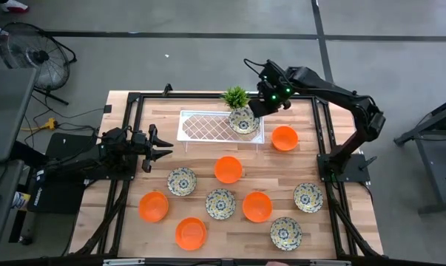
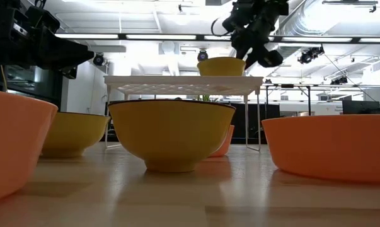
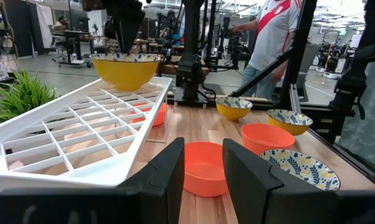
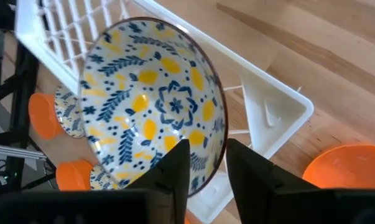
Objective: Pick & Place Mini bowls
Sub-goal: Put the yellow bowl on the shelf, then stack the yellow bowl on the yellow bowl on the shelf
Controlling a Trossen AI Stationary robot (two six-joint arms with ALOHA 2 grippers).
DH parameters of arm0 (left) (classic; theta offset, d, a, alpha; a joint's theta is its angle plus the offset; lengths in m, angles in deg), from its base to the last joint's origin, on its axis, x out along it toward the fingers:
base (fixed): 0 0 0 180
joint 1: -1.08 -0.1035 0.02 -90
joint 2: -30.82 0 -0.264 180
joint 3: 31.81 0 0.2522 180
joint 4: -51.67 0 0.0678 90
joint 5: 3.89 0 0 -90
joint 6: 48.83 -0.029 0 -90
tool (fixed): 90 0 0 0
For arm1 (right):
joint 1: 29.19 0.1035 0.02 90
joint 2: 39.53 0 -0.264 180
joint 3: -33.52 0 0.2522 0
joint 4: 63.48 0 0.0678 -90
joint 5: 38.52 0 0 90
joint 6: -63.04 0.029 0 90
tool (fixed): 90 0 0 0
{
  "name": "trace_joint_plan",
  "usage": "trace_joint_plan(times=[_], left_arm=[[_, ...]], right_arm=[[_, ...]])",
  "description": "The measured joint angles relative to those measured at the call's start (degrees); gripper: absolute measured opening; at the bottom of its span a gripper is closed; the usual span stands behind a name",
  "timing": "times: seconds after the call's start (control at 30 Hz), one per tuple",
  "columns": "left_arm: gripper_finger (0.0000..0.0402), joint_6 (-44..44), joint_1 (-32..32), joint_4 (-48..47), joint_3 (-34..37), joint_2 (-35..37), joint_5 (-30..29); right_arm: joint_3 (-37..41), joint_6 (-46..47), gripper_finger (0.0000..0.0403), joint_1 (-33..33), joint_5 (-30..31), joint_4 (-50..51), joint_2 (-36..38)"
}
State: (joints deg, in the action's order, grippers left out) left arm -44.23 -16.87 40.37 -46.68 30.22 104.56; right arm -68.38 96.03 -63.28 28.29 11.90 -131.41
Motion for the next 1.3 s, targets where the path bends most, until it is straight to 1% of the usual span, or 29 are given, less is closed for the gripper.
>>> trace_joint_plan(times=[0.2,0.33,0.43,0.53,0.6,0.7,0.87,1.03,1.13,1.3], left_arm=[[0.0106,0.0,0.0,0.0,0.0,0.0,-0.2],[0.0106,0.0,0.0,0.0,0.0,0.0,-0.2],[0.0106,0.0,0.0,0.0,0.0,0.0,-0.2],[0.0106,0.0,0.0,0.0,0.0,0.0,-0.2],[0.0106,0.0,0.0,0.0,0.0,0.0,-0.2],[0.0106,0.0,0.0,0.0,0.0,0.0,-0.2],[0.0106,0.0,0.0,0.0,0.0,0.0,-0.2],[0.0106,0.0,0.0,0.0,0.0,0.0,-0.1],[0.0106,0.0,0.0,0.0,0.0,0.0,-0.1],[0.0106,0.0,0.0,0.0,0.0,0.0,-0.1]], right_arm=[[0.0,0.1,0.0116,0.0,1.6,1.9,2.6],[0.0,-0.1,0.0119,1.9,5.8,8.0,5.6],[0.0,-0.1,0.0119,4.6,10.1,14.6,8.3],[0.0,1.9,0.0119,8.0,14.2,21.6,11.0],[0.6,4.4,0.0119,10.7,16.7,25.5,12.8],[4.1,9.8,0.0119,15.1,18.1,28.5,16.0],[14.6,21.6,0.0119,23.1,14.9,25.5,22.8],[24.6,31.5,0.0119,30.5,12.0,19.9,28.4],[28.9,34.9,0.0119,35.3,11.8,15.5,31.1],[33.4,36.1,0.0119,42.3,11.7,10.6,32.9]])
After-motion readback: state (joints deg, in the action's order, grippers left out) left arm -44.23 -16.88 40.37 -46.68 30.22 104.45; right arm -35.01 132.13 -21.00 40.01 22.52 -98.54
